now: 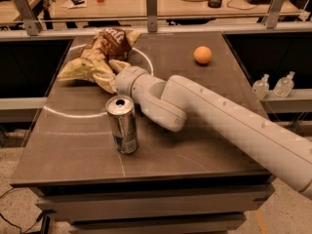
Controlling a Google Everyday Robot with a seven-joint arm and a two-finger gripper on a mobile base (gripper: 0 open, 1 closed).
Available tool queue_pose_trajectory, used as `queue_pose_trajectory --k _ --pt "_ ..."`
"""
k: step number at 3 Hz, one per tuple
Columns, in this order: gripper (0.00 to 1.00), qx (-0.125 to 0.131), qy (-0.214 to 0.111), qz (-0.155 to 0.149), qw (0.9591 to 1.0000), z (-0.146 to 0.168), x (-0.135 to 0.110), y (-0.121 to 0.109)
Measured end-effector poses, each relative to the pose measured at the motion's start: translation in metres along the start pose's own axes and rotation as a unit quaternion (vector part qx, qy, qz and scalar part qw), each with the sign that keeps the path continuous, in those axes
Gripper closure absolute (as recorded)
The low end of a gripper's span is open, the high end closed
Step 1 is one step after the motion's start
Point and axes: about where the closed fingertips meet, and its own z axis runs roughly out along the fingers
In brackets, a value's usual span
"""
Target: Move brown chip bag near orange
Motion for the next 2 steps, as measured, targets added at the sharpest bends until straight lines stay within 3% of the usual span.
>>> queue_pose_trajectory --k 1,2 --pt "1.0 0.008 -0.015 0.001 0.9999 -0.013 -0.006 -0.012" --pt "1.0 0.024 -0.016 -0.003 0.9996 -0.031 -0.005 -0.027"
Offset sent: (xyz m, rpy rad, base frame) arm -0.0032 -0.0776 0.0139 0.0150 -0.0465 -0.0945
